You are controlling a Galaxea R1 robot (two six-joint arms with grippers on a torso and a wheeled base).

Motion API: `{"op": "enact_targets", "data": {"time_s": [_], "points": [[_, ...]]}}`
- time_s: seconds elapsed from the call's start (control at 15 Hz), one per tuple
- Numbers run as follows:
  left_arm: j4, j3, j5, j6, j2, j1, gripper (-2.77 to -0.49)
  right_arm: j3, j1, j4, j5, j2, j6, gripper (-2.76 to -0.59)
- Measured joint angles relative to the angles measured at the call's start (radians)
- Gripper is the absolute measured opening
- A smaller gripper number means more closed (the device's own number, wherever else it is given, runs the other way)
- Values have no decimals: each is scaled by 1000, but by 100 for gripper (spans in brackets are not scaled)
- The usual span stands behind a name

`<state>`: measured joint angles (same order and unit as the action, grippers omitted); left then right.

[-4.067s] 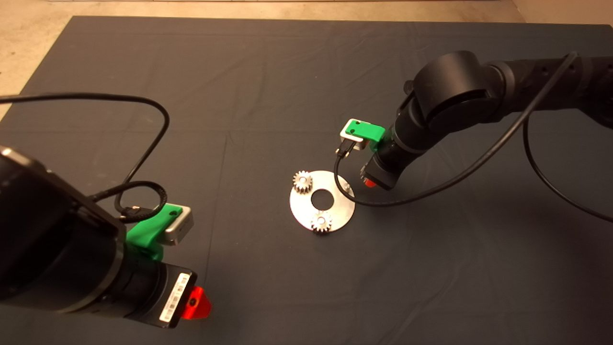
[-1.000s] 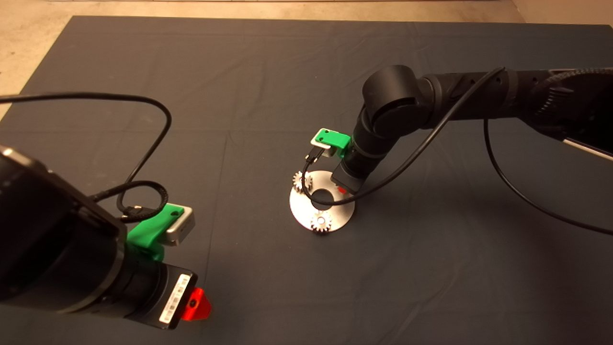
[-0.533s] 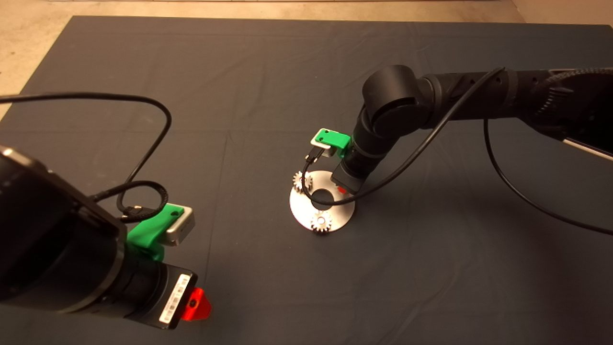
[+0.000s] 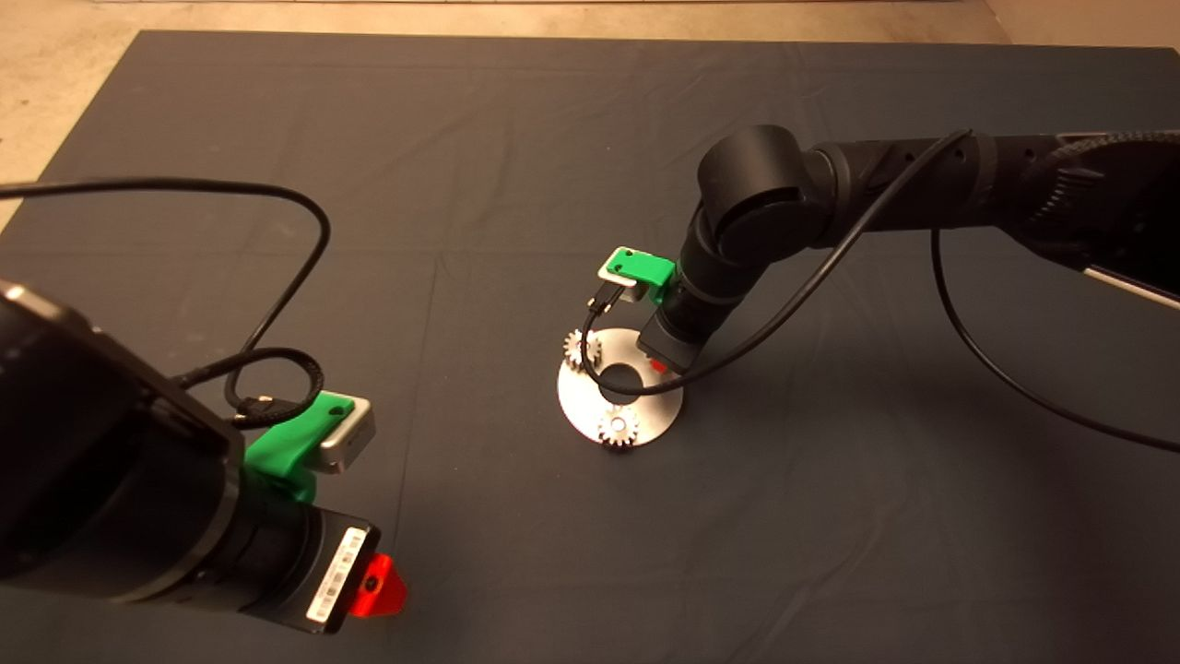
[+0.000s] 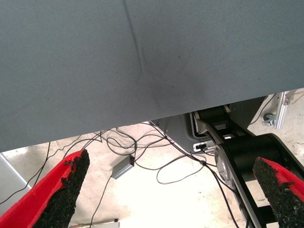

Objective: Install three planetary gears onto the carrier pins

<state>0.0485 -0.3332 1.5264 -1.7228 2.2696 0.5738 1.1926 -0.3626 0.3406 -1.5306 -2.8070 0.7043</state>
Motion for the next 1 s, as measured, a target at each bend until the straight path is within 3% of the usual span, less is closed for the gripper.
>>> {"op": "enact_targets", "data": {"time_s": [1.0], "points": [[0,0,0,0,7,0,-77,2,16,0,0,4,0,-238]]}}
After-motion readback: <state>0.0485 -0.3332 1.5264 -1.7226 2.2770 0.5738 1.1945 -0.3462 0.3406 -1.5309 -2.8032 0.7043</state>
